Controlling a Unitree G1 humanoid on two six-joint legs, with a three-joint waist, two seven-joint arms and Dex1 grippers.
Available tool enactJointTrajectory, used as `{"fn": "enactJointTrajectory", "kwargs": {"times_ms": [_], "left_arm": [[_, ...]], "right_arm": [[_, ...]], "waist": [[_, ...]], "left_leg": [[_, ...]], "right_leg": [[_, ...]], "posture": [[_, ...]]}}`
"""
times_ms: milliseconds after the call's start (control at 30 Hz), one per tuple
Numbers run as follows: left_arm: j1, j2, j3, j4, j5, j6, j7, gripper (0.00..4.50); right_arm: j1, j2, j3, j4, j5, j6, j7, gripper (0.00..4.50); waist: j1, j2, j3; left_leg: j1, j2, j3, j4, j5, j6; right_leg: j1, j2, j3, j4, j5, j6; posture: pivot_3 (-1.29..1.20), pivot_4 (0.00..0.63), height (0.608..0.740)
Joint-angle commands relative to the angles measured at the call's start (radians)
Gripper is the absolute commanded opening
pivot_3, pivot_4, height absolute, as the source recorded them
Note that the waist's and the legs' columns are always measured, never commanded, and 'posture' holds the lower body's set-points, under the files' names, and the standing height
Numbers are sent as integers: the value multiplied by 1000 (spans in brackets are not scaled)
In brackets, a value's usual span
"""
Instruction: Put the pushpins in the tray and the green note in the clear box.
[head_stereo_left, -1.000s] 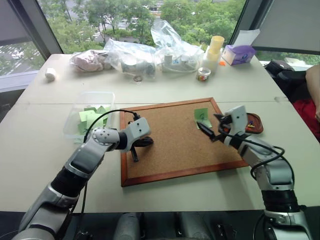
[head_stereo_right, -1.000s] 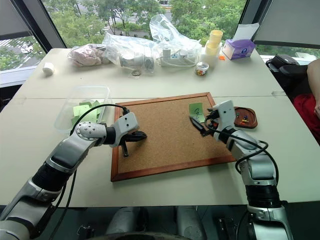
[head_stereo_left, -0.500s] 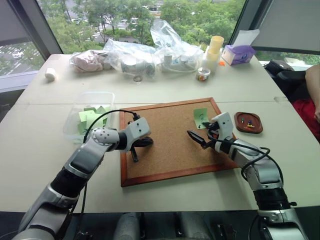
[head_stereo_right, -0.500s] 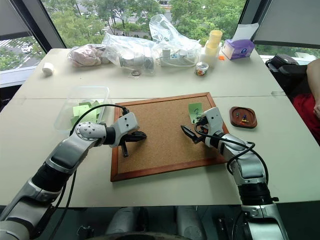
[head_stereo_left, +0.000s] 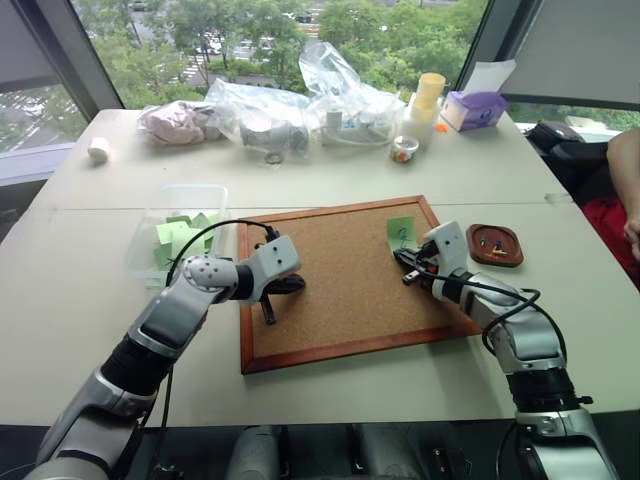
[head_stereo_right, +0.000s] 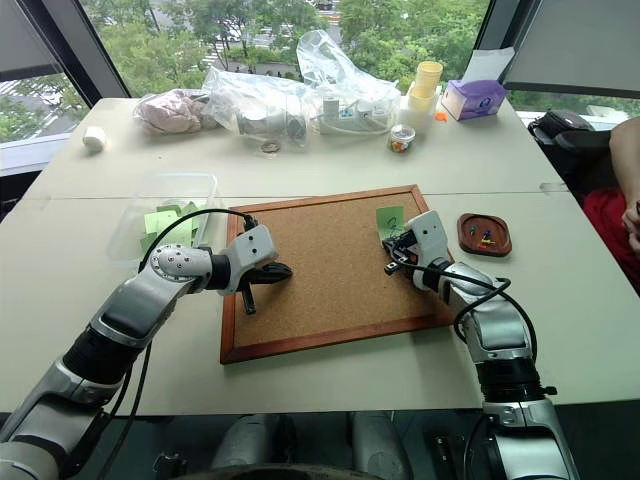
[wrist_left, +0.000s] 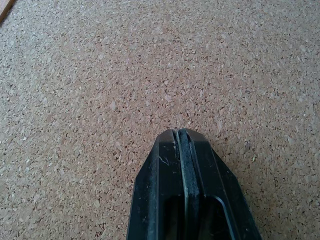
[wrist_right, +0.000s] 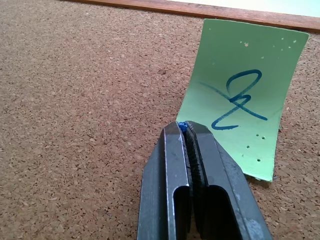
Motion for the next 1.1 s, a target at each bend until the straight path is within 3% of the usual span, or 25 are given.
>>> {"fn": "enactJointTrajectory", "kwargs": {"times_ms": [33, 200, 433, 600, 633, 667, 733, 900, 1100], "left_arm": [[19, -4, -31, 13, 5, 20, -10, 0], [29, 1, -31, 22, 6, 14, -14, 0], [31, 1, -29, 26, -1, 12, -24, 0], [-21, -115, 154, 7, -211, 171, -22, 0], [-52, -141, 214, 4, -272, 228, -21, 684], [-91, -168, 277, 13, -331, 273, -13, 974], [-169, -213, 384, 52, -420, 344, 21, 1964], [-331, -323, 519, 210, -541, 438, 121, 4442], [-439, -428, 519, 481, -528, 367, 174, 4476]], "right_arm": [[8, 4, 6, -32, -5, -37, 14, 45], [-18, 18, -85, -163, 18, -100, -48, 45], [-9, 16, -97, -261, 30, -74, -66, 45], [9, -26, -71, -307, 20, -66, -21, 45], [12, -35, -69, -316, 19, -64, -11, 0], [14, -48, -66, -323, 15, -66, 0, 0], [14, -73, -59, -331, 7, -70, 19, 0], [2, -121, -41, -343, -7, -90, 58, 0], [-21, -132, -33, -351, -14, -97, 69, 0]], "waist": [[0, 0, 0], [1, 1, 1], [2, -1, 0], [8, 0, 0], [11, -1, 1], [16, -2, 2], [20, -4, 3], [20, -3, 3], [19, -4, 3]], "left_leg": [[0, 0, 0, 0, 0, 0], [0, 0, 0, 0, 0, 0], [0, 0, 0, 0, 0, 0], [-1, 0, 0, 0, 0, 1], [-1, 0, 0, 0, 0, 1], [-2, 0, 0, 1, 0, 1], [-4, 0, -1, 2, 0, 1], [-3, -1, -1, 2, 0, 0], [-3, -1, -1, 1, 0, -1]], "right_leg": [[0, 0, 0, 0, 0, 0], [-1, 0, 0, 0, 0, 0], [-1, 0, 0, 0, 0, 0], [-1, 0, 0, 0, 0, 0], [-1, 0, -1, 0, 0, 0], [-2, 0, -1, 0, 0, 0], [-3, 0, -1, 0, 0, 0], [-2, 0, -1, 0, 0, 0], [-2, 0, -1, 0, 0, 0]], "posture": [[0, 150, 738], [0, 150, 738], [0, 150, 738], [0, 150, 738], [0, 150, 738], [0, 150, 738], [0, 150, 738], [0, 150, 738], [0, 150, 738]]}}
